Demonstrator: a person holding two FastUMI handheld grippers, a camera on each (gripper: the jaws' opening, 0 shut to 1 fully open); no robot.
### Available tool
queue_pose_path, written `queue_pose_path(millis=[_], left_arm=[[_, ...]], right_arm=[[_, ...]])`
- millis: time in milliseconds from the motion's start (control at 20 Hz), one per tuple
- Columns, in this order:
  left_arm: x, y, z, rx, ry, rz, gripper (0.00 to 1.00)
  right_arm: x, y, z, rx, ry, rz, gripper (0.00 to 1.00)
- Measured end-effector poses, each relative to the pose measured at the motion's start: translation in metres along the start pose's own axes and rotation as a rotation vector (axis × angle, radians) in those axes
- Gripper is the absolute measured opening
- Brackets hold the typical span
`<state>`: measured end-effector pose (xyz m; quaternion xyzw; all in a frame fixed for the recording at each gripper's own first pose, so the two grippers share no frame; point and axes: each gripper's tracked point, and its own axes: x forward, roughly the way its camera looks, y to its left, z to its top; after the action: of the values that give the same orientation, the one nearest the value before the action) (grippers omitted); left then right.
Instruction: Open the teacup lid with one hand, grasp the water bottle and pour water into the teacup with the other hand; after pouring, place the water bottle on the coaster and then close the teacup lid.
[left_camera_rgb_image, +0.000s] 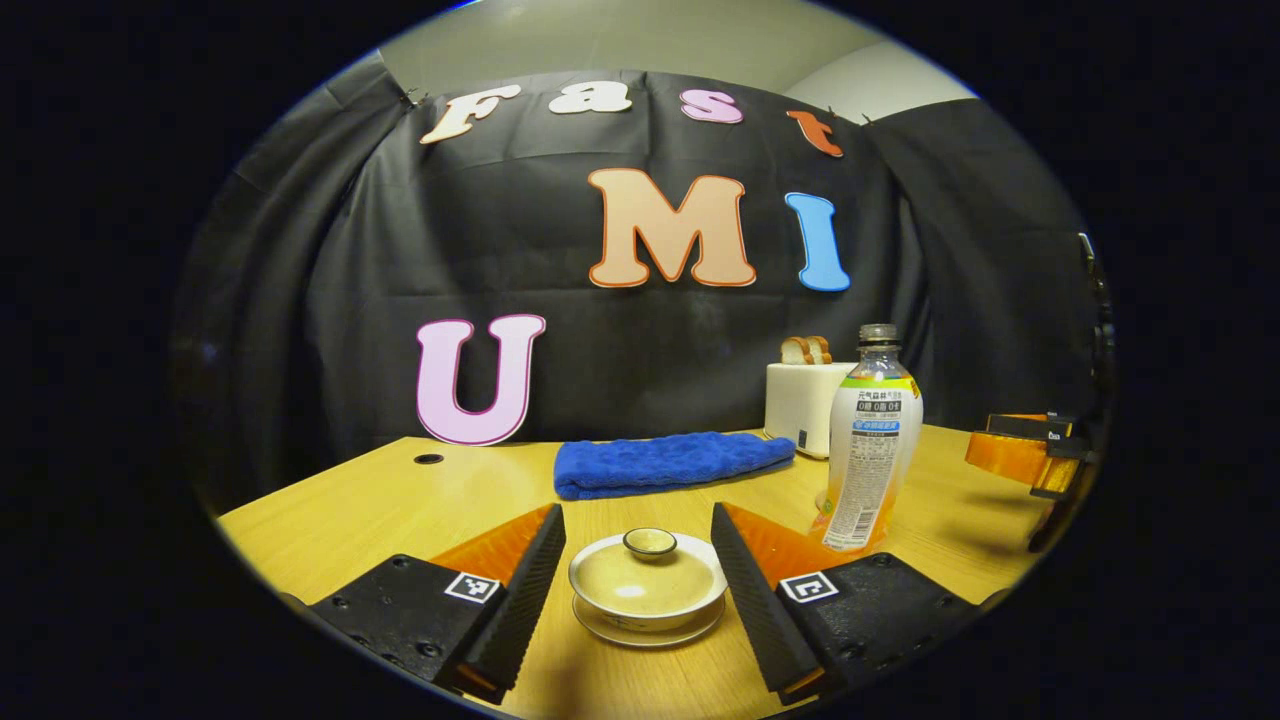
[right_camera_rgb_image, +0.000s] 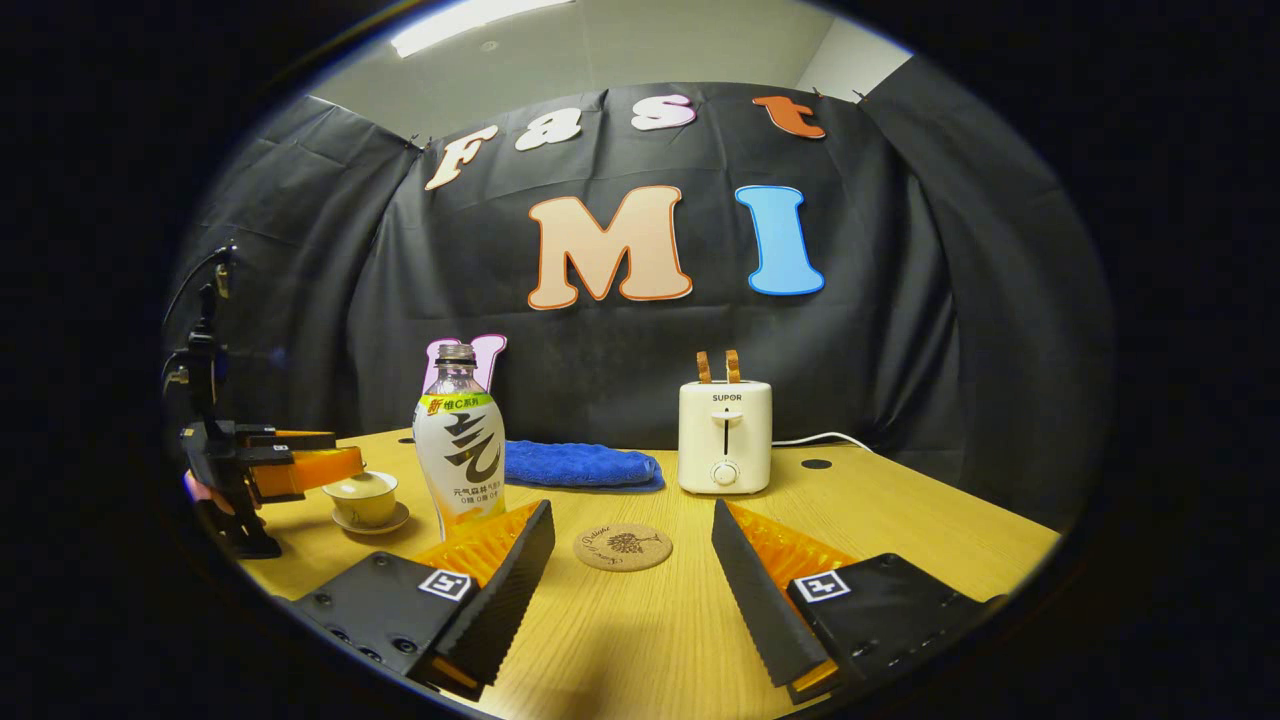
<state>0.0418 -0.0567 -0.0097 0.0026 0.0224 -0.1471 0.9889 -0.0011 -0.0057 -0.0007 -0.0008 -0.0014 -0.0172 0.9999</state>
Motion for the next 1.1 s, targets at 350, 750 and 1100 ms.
queue_pose_path(millis=[350,750,1100], left_arm=[[0.01,-0.008,-0.014,0.043,0.107,-0.046,0.72],[0.015,-0.001,-0.013,0.057,0.097,-0.027,0.28],[0.004,0.014,-0.002,0.011,0.017,0.024,0.27]], right_arm=[[0.0,0.0,0.0,0.0,0.0,0.0,0.96],[0.0,0.0,0.0,0.0,0.0,0.002,0.95],[0.0,0.001,-0.001,0.0,0.0,0.005,1.0]])
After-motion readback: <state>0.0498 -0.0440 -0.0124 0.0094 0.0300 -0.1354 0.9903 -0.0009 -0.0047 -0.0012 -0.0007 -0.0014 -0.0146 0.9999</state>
